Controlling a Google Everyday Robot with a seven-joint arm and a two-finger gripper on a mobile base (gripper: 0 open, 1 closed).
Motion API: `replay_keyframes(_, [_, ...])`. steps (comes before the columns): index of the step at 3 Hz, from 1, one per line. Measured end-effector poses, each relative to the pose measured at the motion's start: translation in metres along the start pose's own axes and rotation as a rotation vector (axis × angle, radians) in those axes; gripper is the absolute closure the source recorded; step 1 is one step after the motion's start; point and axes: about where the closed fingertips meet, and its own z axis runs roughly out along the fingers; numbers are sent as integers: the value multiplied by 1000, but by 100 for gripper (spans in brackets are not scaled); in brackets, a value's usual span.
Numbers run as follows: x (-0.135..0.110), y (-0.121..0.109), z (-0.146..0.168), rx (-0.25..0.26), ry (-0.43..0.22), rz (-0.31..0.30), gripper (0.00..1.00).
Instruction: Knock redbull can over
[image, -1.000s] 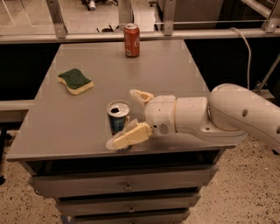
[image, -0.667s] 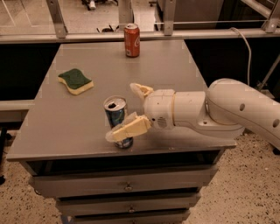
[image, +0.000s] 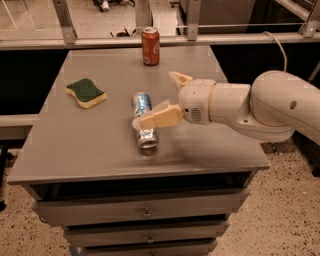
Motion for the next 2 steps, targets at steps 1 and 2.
replay_keyframes(1, [2,-29,-14,108,-4,24,0])
replay_keyframes(2, [9,-39,-30,162,-8,46,0])
